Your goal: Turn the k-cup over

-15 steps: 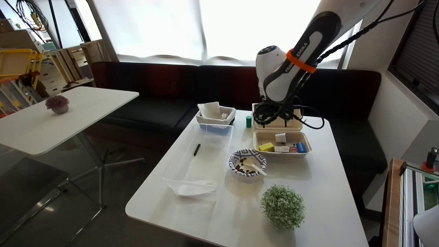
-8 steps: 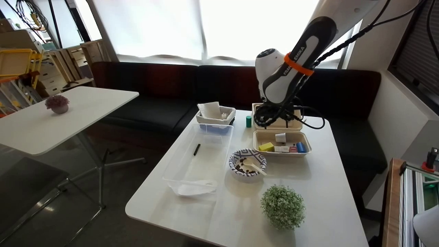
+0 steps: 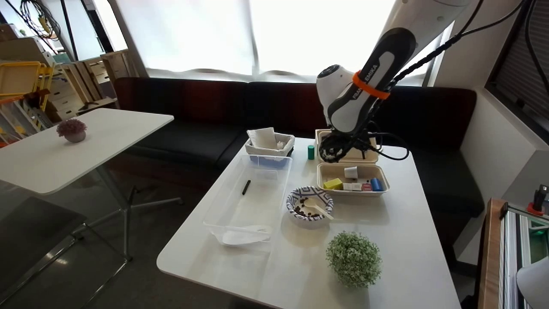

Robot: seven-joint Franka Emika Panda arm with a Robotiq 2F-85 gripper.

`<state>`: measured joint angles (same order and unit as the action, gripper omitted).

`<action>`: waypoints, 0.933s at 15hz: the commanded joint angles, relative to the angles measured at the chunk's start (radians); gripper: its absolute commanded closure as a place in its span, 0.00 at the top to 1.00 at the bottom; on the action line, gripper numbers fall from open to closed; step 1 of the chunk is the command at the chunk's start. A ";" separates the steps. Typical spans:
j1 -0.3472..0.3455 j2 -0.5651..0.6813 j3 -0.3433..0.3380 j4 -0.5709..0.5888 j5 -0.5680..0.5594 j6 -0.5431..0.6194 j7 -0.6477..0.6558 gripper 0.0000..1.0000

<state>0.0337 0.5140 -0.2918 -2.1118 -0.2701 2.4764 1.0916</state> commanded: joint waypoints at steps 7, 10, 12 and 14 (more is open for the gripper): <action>0.024 0.126 -0.007 0.115 -0.035 -0.045 -0.046 1.00; 0.027 0.160 -0.010 0.140 -0.030 -0.055 -0.068 1.00; 0.027 0.178 -0.010 0.156 -0.026 -0.069 -0.081 1.00; 0.023 0.194 -0.009 0.170 -0.022 -0.087 -0.094 1.00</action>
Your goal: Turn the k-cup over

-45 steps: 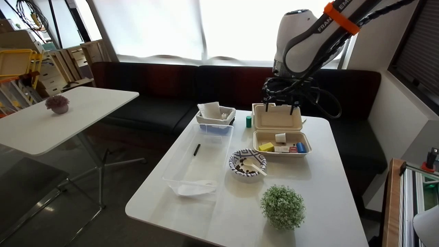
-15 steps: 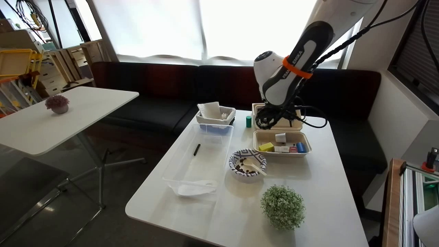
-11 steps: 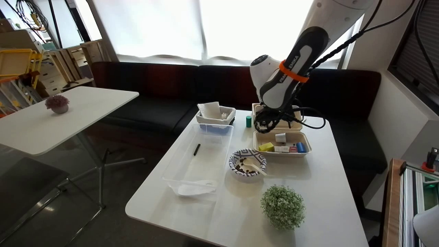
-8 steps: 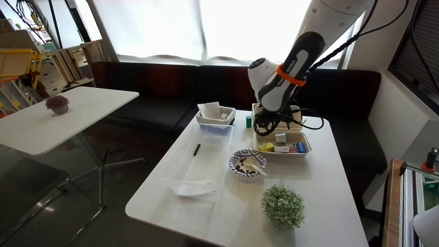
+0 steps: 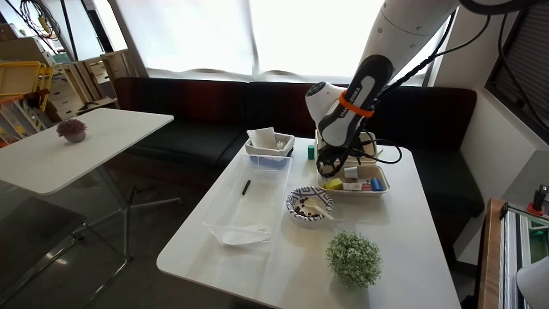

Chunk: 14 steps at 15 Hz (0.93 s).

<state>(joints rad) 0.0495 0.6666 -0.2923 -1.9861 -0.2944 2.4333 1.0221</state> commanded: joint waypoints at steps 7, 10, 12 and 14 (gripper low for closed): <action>-0.002 0.069 -0.002 0.073 0.013 -0.094 -0.066 1.00; -0.006 0.075 0.002 0.082 0.019 -0.107 -0.083 1.00; -0.007 0.078 0.002 0.084 0.020 -0.113 -0.092 1.00; -0.009 0.079 0.002 0.087 0.023 -0.121 -0.099 1.00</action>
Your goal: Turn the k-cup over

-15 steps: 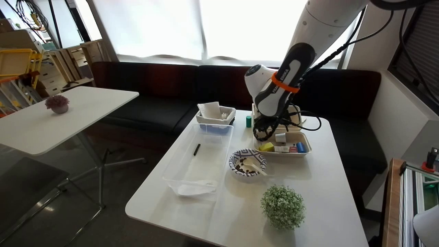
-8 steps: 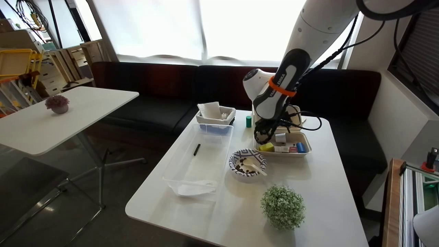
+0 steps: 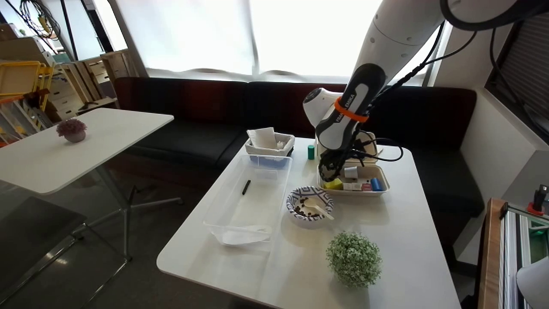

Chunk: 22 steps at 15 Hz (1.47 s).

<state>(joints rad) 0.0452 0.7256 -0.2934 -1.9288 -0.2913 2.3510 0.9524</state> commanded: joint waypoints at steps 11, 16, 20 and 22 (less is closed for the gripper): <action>-0.014 0.039 0.019 0.057 0.031 -0.071 -0.072 1.00; -0.020 0.043 0.024 0.059 0.049 -0.063 -0.084 1.00; -0.025 0.047 0.025 0.064 0.073 -0.064 -0.097 1.00; -0.026 0.047 0.024 0.063 0.081 -0.064 -0.103 1.00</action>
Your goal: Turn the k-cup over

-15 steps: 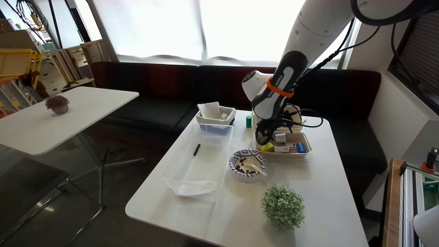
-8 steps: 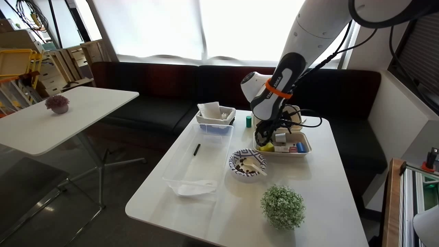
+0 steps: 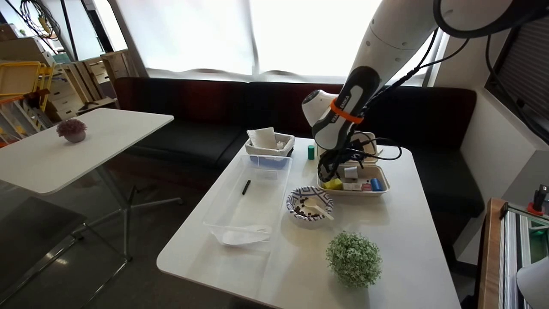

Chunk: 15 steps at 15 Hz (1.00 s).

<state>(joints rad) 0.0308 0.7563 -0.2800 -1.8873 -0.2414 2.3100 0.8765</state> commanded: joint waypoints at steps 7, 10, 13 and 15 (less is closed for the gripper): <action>0.000 0.007 -0.002 0.014 0.036 -0.026 -0.020 1.00; 0.019 0.009 -0.020 0.014 0.021 -0.039 0.004 1.00; 0.025 0.011 -0.025 0.016 0.016 -0.054 0.011 1.00; 0.009 0.001 -0.007 0.011 0.034 -0.044 -0.013 1.00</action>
<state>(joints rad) 0.0398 0.7562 -0.2938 -1.8849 -0.2205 2.2856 0.8715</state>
